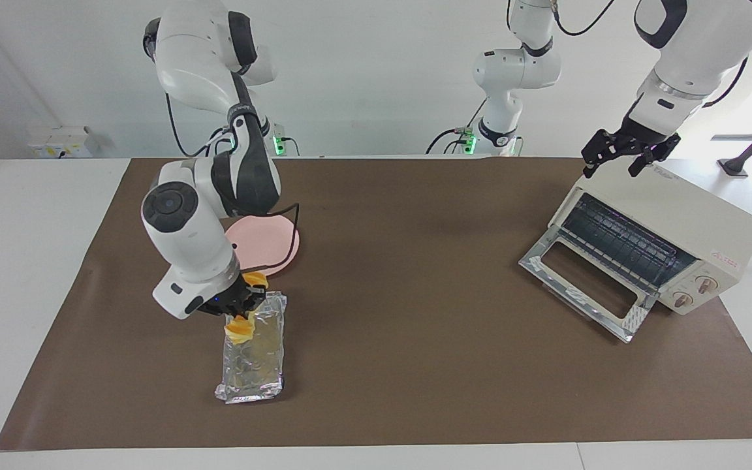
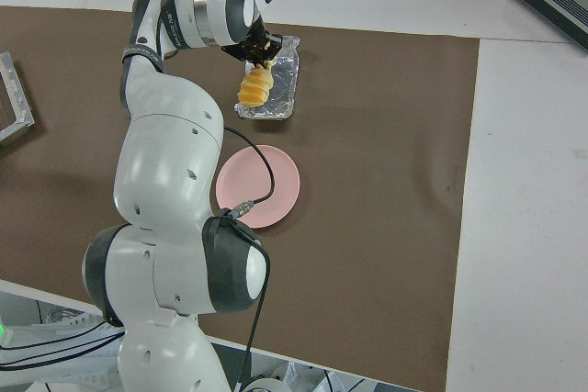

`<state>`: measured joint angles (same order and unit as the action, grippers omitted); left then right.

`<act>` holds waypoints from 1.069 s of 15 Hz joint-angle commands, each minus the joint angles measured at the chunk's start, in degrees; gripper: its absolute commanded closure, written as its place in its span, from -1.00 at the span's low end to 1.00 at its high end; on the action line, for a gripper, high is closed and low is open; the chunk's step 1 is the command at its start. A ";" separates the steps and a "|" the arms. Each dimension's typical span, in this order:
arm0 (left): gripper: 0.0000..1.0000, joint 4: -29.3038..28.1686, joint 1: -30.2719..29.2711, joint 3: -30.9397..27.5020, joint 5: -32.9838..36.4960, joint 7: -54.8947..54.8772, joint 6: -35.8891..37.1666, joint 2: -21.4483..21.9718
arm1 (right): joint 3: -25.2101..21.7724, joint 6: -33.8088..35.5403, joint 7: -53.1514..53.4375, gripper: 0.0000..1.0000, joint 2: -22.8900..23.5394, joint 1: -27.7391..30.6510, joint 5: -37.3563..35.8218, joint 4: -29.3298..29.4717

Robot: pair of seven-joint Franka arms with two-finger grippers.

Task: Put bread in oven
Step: 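Lift the bread with the right gripper and carry it over the foil tray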

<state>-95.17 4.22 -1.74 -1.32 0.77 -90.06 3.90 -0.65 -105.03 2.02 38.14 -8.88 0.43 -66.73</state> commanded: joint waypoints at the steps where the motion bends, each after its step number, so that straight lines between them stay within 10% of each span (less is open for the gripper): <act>1: -1.00 -0.01 0.08 -0.28 -0.17 -0.16 0.94 0.67 | 0.47 -0.52 -1.58 1.00 5.71 0.71 0.97 7.14; 16: -1.00 0.07 0.08 -0.28 -0.17 -0.16 0.94 0.67 | 0.47 -17.84 -9.23 1.00 4.57 0.62 1.33 -5.34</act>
<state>-95.17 4.22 -1.74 -1.32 0.77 -90.06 3.91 -0.46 -122.53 -5.44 44.21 -8.63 0.90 -70.33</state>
